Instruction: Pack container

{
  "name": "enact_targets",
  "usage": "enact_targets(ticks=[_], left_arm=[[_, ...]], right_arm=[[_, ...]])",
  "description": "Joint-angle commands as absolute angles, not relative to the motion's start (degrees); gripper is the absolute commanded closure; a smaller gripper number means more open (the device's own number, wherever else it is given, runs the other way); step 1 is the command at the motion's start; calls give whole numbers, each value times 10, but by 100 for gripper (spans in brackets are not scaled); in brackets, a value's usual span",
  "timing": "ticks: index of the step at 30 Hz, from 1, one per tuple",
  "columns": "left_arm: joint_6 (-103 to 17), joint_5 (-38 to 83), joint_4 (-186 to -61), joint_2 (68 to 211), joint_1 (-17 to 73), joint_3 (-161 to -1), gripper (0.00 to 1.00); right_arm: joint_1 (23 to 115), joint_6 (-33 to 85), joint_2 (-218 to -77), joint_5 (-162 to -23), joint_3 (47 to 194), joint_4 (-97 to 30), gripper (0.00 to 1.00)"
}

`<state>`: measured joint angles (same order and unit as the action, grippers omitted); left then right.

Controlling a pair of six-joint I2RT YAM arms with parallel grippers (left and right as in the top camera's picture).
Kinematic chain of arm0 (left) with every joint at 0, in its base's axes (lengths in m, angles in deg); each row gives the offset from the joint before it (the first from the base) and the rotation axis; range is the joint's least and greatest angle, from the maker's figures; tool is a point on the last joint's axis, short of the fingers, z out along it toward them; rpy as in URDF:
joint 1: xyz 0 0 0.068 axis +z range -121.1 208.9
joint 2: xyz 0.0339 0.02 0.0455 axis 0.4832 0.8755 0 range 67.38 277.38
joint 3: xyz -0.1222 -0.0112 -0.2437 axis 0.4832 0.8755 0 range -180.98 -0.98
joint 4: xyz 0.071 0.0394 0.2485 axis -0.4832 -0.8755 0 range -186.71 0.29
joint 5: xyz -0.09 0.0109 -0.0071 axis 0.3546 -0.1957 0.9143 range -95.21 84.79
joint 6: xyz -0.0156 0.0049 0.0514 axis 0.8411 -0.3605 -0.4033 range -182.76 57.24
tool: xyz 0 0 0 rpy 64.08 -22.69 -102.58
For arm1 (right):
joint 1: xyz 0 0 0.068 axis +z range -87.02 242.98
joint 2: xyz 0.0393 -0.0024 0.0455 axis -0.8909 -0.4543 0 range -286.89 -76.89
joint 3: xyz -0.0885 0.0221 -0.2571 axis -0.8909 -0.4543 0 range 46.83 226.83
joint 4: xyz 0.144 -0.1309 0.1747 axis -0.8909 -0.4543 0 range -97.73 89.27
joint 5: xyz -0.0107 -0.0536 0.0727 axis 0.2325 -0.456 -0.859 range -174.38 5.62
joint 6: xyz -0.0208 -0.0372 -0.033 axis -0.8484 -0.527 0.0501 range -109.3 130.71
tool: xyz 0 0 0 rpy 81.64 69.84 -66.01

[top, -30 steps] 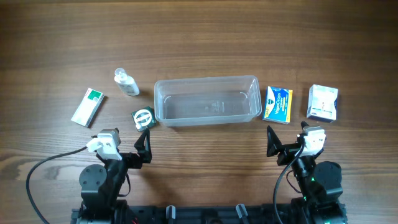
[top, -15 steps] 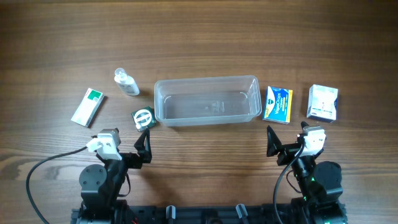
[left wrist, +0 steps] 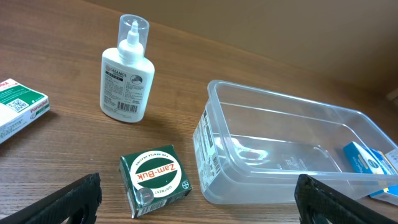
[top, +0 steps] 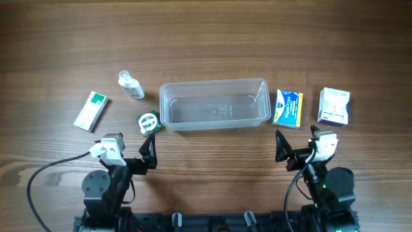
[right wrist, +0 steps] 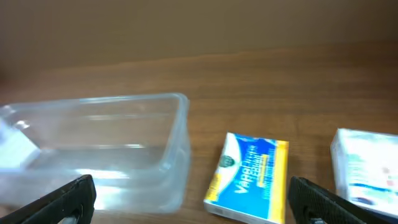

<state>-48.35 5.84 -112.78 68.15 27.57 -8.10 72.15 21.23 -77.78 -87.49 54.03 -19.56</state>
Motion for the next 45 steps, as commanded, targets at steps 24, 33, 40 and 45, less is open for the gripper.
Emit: enact_targets(ticks=[24,33,40,45], left_arm=[[-491,68,-1126,675,281,-78,0],[-491,68,-1126,675,281,-78,0],[-491,68,-1126,675,281,-78,0],[-491,68,-1126,675,281,-78,0]], right_arm=[[691,263,-1590,-831,1193,-554,0],[609,317,-1743,-849,1187,-577,0],[628,319,-1774,-853,1187,-595,0],[637,284,-1787,-934,1183,-560,0]])
